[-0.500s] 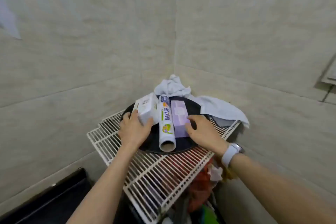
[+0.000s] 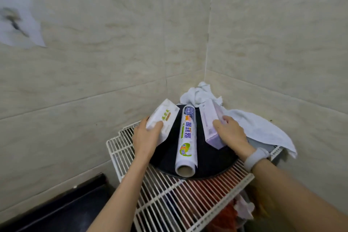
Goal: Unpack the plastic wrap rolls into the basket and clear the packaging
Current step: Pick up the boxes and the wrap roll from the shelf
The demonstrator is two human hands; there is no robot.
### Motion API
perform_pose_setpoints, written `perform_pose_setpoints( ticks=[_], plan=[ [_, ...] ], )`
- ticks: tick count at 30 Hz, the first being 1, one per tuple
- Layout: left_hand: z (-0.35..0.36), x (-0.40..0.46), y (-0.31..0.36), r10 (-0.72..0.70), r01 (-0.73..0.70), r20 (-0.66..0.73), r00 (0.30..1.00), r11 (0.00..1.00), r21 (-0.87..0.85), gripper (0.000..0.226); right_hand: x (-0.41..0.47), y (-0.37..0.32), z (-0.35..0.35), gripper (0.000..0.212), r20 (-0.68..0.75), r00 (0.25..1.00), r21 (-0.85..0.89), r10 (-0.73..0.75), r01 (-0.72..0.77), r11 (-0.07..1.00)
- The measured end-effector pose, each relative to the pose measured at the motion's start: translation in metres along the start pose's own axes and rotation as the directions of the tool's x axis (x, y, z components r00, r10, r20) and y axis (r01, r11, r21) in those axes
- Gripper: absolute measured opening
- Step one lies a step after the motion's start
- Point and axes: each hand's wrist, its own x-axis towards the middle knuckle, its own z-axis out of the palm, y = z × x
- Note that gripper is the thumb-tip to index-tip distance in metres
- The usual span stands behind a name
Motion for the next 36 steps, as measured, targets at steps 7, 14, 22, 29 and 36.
perform_pose_setpoints(
  ticks=[7,14,22,29,36],
  plan=[
    [-0.078,-0.066,-0.011,0.078,-0.126,-0.324,0.943,0.983,-0.132,0.054,-0.071,-0.058,0.005,0.049,0.057,0.928,0.305,-0.369,0.336,0.891],
    [-0.188,-0.207,-0.089,-0.15,0.108,-0.644,0.75,0.989,-0.104,0.051,-0.206,-0.091,0.093,0.036,0.437,0.702,0.449,-0.562,0.371,0.813],
    [-0.249,-0.378,-0.192,-0.427,0.478,-0.793,0.436,0.856,-0.198,0.057,-0.352,-0.026,0.201,0.031,0.735,0.502,0.383,-0.456,0.248,0.89],
    [-0.292,-0.4,-0.264,-0.407,0.682,-0.812,0.417,0.731,-0.016,0.062,-0.428,0.024,0.291,0.036,0.763,0.54,0.192,-0.355,0.335,0.922],
    [-0.353,-0.348,-0.331,-0.304,0.635,-0.629,0.715,0.659,0.403,0.072,-0.451,0.02,0.379,0.025,0.734,0.453,-0.036,-0.507,0.771,0.636]
  ],
)
